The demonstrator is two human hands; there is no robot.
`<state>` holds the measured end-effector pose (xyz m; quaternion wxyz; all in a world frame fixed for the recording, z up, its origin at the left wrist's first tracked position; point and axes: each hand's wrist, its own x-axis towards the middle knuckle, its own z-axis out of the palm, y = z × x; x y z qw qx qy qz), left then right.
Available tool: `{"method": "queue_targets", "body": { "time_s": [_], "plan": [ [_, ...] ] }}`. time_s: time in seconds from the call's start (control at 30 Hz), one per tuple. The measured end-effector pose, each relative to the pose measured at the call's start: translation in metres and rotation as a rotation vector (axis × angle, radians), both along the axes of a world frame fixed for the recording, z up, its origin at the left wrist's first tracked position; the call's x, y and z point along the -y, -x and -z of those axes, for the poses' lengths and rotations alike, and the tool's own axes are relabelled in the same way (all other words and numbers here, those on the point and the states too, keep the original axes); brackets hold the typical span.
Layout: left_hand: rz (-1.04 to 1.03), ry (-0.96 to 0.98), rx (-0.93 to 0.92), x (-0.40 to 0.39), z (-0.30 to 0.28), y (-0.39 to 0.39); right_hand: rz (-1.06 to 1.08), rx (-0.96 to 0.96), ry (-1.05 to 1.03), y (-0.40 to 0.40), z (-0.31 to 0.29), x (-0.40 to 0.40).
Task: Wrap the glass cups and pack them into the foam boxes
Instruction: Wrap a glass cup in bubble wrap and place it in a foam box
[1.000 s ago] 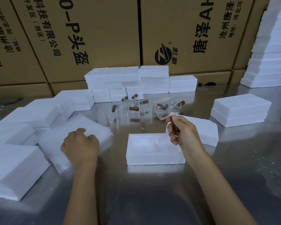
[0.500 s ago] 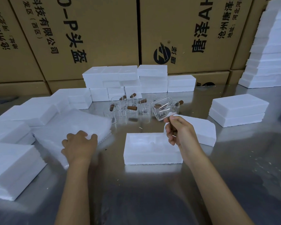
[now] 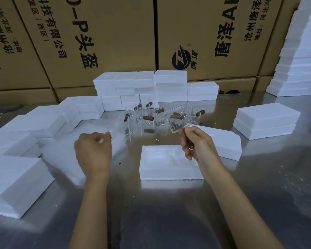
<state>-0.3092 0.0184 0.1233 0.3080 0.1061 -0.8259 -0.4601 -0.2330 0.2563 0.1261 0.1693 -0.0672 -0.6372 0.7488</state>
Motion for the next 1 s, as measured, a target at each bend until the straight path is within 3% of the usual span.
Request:
{"method": "queue_targets", "body": {
  "time_s": [0.23,0.4,0.5,0.67,0.8,0.9,1.0],
  "plan": [
    [0.395,0.001,0.021,-0.045,-0.001,-0.014,-0.298,-0.139,0.093,-0.009,-0.01,0.019],
    [0.539,-0.088,-0.044,-0.068,0.001,-0.026,-0.178,-0.124,-0.332,-0.011,-0.004,0.024],
    [0.476,-0.21,-0.122,-0.068,-0.004,-0.028,-0.05,-0.093,-0.619,-0.008,0.004,0.022],
    [0.438,-0.433,-0.178,-0.066,-0.011,-0.03,0.108,-0.097,-0.905,-0.006,0.011,0.017],
    [0.579,-0.358,-0.158,-0.072,-0.012,-0.034,0.27,-0.116,-1.175,-0.005,0.015,0.016],
    [0.694,-0.278,-0.154,-0.077,-0.01,-0.037,0.357,-0.085,-1.108,-0.003,0.017,0.016],
    [0.81,-0.221,-0.106,-0.084,-0.007,-0.041,0.328,0.036,-0.585,0.001,0.008,0.014]
  ]
}}
